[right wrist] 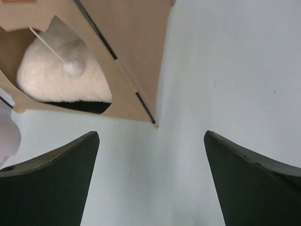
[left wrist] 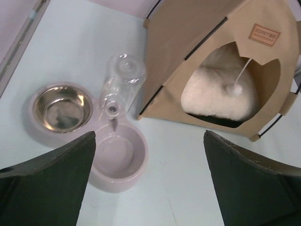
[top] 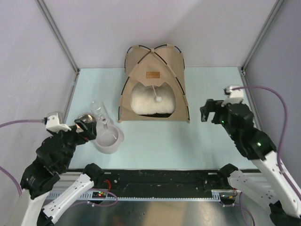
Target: Set up the pet tent
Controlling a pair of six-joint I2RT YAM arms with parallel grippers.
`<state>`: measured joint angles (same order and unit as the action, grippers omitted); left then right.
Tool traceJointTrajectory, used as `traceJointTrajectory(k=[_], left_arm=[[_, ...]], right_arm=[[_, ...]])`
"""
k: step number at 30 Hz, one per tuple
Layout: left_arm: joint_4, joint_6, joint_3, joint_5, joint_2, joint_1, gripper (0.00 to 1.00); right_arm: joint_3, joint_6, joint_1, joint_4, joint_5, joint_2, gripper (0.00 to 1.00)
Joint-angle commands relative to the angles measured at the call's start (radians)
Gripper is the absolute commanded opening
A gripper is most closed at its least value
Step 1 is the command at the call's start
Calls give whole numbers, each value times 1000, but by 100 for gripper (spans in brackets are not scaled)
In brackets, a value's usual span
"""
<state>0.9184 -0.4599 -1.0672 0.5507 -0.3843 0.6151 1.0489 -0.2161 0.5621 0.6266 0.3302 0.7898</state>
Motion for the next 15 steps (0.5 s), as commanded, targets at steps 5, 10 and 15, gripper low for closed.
traceJointTrajectory(k=[5, 10, 15], left_arm=[[103, -75, 48, 65, 156, 1, 100], [129, -69, 42, 60, 181, 2, 100], [170, -65, 13, 84, 200, 1, 100]], right_arm=[[1, -28, -19, 84, 43, -306, 100], [4, 13, -20, 84, 33, -463, 100], [17, -12, -19, 122, 67, -543, 99]])
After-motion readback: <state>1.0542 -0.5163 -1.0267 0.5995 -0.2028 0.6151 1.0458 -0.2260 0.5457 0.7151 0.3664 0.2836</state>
